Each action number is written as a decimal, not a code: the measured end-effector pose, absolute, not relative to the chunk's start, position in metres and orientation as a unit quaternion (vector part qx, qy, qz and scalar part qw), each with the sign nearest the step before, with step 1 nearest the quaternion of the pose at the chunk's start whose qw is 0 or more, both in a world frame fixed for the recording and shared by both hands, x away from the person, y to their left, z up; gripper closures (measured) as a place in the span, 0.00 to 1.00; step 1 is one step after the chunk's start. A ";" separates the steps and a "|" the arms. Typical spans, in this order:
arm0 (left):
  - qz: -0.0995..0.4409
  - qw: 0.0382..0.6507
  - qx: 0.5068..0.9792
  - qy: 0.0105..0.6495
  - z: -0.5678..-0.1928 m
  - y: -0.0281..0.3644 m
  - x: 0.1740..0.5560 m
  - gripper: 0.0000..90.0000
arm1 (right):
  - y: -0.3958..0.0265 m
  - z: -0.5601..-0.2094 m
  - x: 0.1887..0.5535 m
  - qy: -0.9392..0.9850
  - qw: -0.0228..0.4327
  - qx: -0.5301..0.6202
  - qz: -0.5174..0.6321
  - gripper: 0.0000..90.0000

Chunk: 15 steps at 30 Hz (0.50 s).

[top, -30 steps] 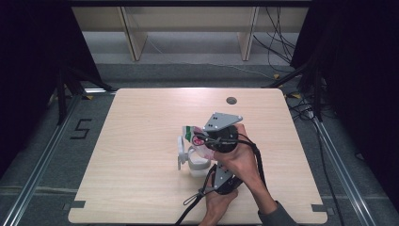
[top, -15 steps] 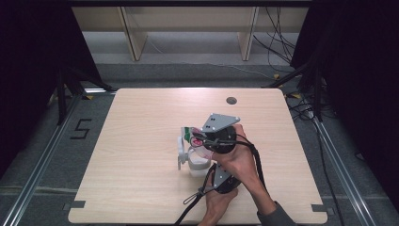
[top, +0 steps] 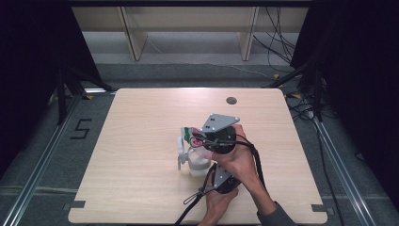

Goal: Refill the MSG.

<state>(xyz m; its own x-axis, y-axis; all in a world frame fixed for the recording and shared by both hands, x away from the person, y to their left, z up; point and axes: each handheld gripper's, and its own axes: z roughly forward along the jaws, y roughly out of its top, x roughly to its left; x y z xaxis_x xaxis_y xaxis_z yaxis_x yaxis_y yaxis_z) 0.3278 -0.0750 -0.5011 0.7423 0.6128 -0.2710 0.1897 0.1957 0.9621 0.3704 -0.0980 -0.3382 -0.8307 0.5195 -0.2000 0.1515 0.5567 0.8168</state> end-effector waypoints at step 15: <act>0.151 0.703 0.613 0.327 -0.501 -0.075 0.328 0.91 | -0.099 -0.337 0.370 0.857 0.213 0.194 0.428 1.00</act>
